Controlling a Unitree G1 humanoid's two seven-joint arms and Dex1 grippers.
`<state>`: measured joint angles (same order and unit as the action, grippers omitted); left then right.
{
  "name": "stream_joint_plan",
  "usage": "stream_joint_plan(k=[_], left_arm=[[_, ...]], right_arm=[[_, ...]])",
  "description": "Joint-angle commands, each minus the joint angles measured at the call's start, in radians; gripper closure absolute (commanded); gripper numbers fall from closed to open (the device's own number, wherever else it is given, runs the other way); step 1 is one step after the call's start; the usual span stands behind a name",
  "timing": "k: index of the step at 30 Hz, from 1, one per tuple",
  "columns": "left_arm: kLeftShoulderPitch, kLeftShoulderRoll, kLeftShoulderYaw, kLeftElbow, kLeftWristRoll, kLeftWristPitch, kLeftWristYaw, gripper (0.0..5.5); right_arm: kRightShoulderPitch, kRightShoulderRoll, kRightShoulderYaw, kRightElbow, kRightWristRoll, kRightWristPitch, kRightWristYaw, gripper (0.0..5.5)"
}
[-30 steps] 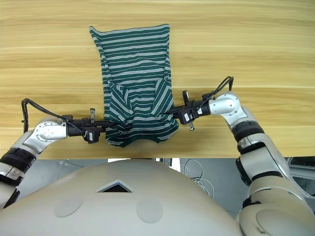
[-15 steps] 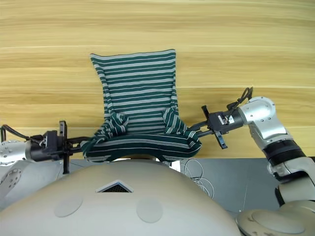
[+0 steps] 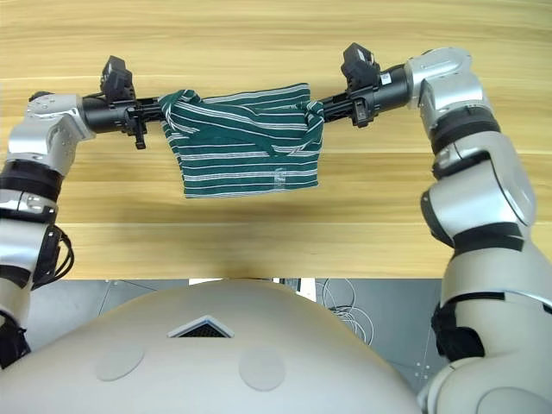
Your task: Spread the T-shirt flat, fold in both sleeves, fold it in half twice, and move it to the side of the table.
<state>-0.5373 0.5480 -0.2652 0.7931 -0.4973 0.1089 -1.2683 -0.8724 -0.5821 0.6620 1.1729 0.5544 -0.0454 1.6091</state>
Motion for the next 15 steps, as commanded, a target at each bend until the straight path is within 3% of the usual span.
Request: stream_joint_plan(k=[1,3,4,10,15], left_arm=[[-0.041,-0.075,0.016,0.221,0.136,-0.120,0.051,5.50],[-0.034,-0.095,0.032,0.274,0.175,-0.167,0.046,5.50],[-0.030,-0.098,0.047,0.292,0.184,-0.182,0.041,5.50],[0.015,-0.102,0.190,0.289,0.152,-0.214,-0.036,4.46],[0.034,-0.121,0.314,0.255,0.099,-0.188,-0.034,3.52]], right_arm=[[-0.023,0.096,-0.104,0.136,-0.145,-0.065,-0.160,5.47],[-0.016,0.115,-0.174,0.164,-0.187,-0.052,-0.230,5.47],[-0.013,0.117,-0.207,0.171,-0.203,-0.045,-0.246,5.11],[0.006,0.133,-0.401,0.185,-0.272,-0.009,-0.376,4.10],[0.034,0.147,-0.490,0.183,-0.343,-0.014,-0.492,3.11]])
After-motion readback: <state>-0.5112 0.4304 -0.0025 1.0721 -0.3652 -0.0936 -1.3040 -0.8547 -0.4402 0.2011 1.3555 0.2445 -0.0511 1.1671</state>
